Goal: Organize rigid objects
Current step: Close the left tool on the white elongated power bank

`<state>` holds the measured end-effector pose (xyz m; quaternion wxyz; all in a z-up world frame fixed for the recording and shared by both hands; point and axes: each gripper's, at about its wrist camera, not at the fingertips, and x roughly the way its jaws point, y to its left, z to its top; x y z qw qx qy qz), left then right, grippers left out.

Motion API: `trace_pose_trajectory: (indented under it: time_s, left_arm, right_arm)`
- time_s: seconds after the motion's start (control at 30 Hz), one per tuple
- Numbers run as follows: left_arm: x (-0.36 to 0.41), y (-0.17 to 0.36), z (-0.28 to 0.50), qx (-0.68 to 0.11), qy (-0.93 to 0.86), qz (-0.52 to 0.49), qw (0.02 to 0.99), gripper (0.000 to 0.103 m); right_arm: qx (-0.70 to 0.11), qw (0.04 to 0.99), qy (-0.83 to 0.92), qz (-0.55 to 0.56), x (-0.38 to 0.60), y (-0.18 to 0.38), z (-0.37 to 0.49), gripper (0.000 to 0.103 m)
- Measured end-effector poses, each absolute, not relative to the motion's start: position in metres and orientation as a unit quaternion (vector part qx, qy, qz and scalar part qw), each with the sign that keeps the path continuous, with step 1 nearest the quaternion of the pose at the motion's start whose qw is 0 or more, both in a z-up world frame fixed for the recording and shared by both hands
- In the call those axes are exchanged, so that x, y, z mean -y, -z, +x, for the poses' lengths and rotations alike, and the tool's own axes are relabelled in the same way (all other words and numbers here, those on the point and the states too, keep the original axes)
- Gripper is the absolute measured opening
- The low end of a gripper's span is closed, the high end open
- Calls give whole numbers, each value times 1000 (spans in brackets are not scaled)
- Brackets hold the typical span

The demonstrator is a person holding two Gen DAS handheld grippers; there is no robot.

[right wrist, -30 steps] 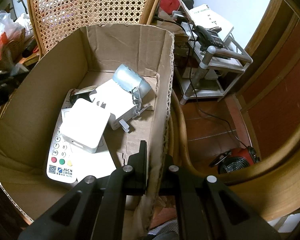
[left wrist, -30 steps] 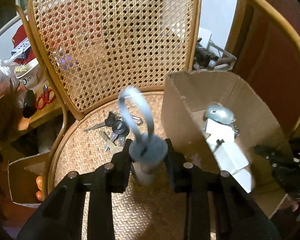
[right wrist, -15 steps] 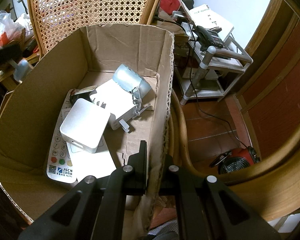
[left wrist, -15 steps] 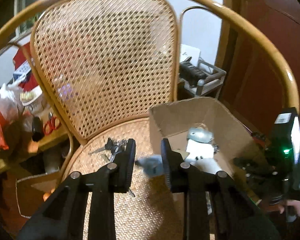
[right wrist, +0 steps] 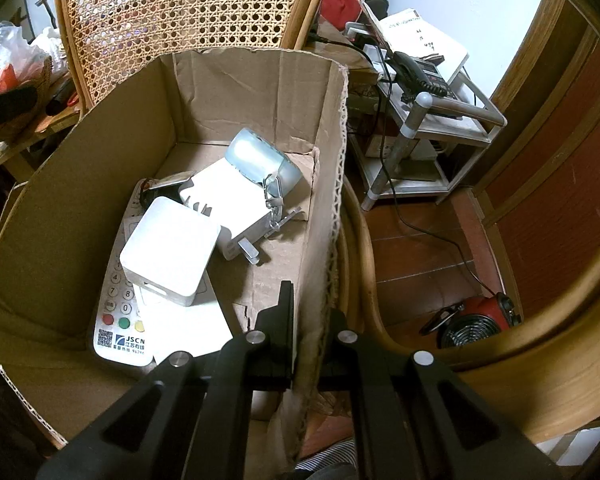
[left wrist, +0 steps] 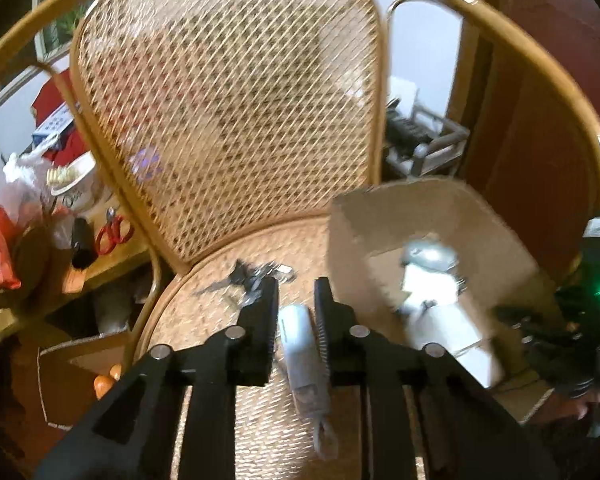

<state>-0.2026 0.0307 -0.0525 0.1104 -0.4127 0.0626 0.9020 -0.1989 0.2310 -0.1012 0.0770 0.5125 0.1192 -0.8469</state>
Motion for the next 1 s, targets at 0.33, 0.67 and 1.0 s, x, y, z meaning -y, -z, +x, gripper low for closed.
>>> trace_pose_trajectory:
  time_s: [0.33, 0.67, 1.0]
  left_arm:
    - [-35, 130, -214, -69, -860, -494, 108, 41]
    - [-44, 161, -223, -74, -852, -510, 98, 31]
    - [-35, 121, -215, -43, -879, -463, 104, 26]
  right_arm:
    - [-119, 77, 847, 512, -231, 101, -199, 8]
    - [-119, 77, 847, 512, -231, 101, -199, 8]
    - [-119, 78, 847, 512, -231, 101, -199, 8]
